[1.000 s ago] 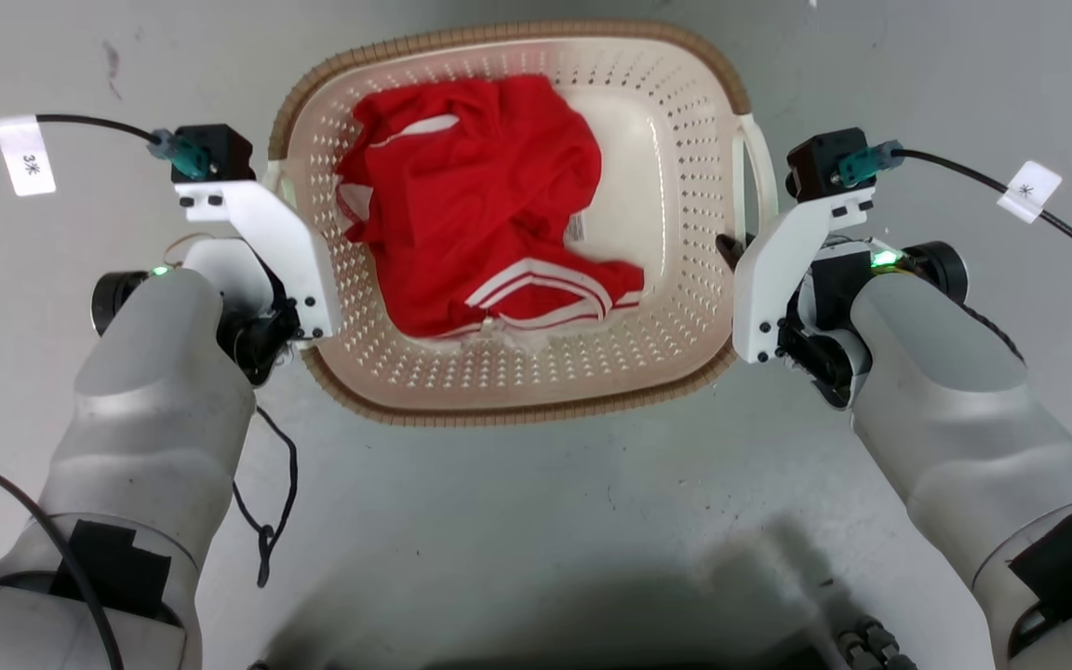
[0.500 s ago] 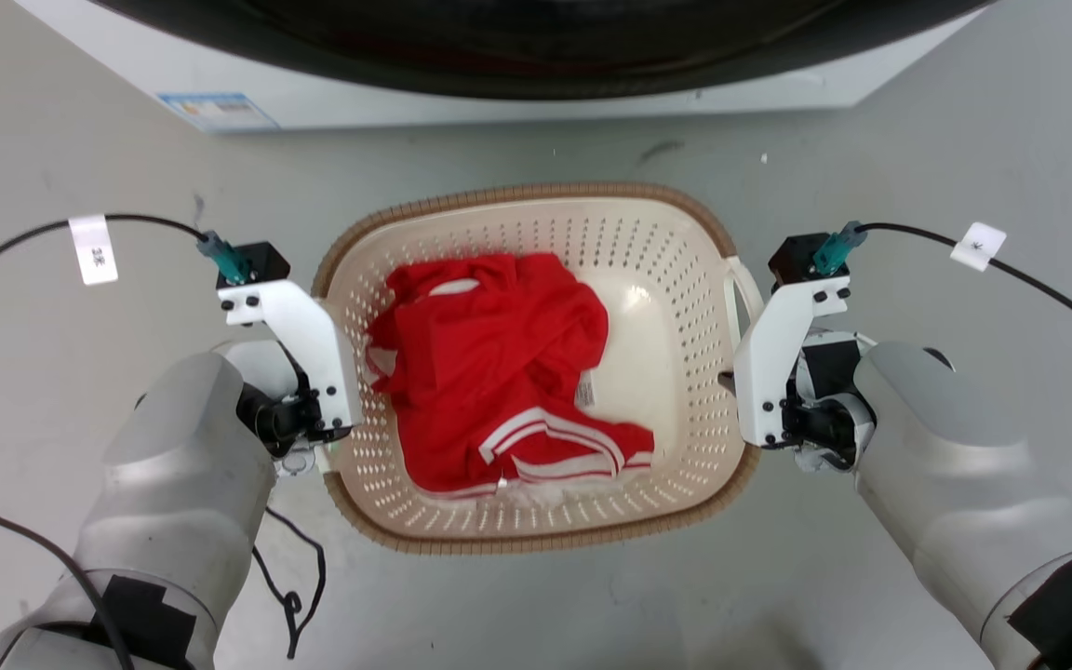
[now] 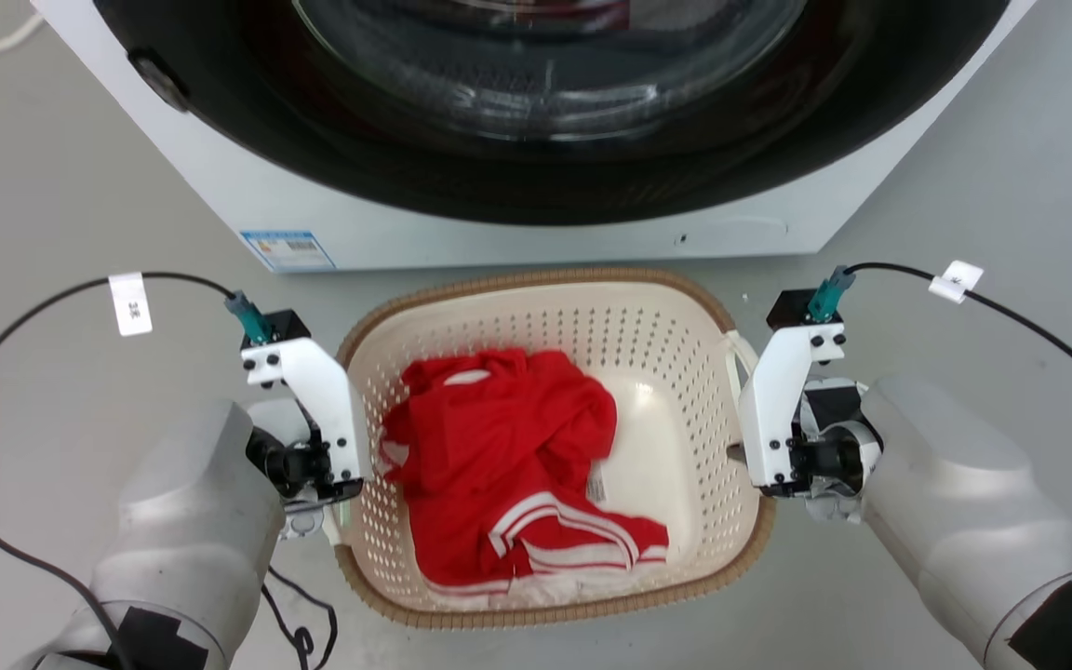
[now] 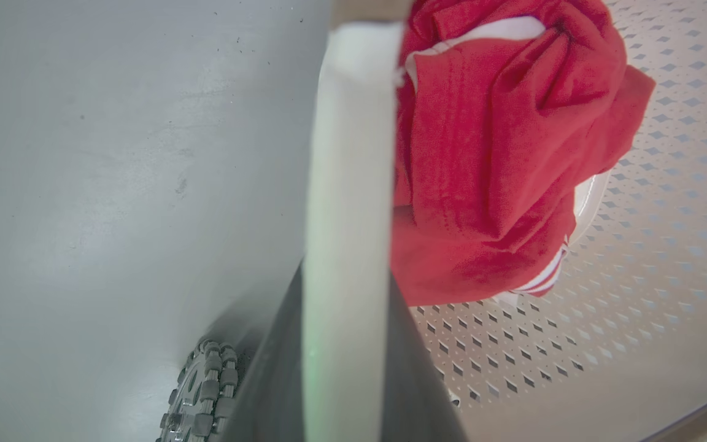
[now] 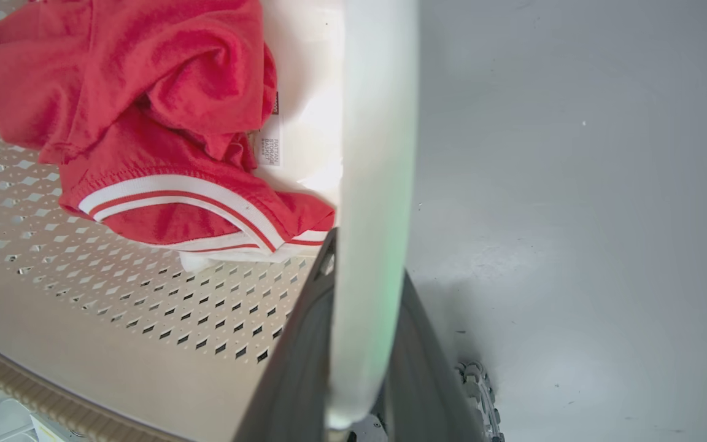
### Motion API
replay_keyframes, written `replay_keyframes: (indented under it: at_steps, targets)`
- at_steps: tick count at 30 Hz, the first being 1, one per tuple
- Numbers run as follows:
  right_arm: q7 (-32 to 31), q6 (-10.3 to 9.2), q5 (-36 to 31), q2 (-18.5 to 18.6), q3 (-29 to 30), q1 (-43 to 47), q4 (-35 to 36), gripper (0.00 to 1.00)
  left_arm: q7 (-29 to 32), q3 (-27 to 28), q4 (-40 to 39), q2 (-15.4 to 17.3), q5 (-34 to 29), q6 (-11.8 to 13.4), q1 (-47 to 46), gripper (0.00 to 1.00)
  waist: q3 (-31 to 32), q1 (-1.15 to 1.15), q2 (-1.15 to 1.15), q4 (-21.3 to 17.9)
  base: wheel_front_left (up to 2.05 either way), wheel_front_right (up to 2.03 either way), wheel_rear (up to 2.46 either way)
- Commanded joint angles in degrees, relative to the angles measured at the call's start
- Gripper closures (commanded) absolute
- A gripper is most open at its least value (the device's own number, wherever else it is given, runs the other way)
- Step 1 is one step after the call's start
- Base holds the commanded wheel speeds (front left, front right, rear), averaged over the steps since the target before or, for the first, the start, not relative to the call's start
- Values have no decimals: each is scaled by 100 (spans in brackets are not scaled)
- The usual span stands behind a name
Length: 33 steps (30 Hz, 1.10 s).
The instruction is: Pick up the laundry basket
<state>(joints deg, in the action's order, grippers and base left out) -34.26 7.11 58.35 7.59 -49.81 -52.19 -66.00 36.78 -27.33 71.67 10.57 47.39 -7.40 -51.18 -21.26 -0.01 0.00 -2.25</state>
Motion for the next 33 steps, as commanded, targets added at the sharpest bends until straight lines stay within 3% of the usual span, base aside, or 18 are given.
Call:
replay_keyframes:
  at_steps: [1,24,33]
  targets:
    - [-105,68,86,-85,-20,87,-15,100,70,-17,8,-14,44,-12,83,100,327,1,0,-8,0,0,0]
    - [-571,67,498,-185,-62,802,-507,100,474,-247,191,-211,87,5,864,100,2057,1,0,51,0,0,0]
    - [-566,67,597,-203,-59,1055,-585,100,527,-307,204,-329,131,36,1174,100,2374,1,0,65,0,0,0]
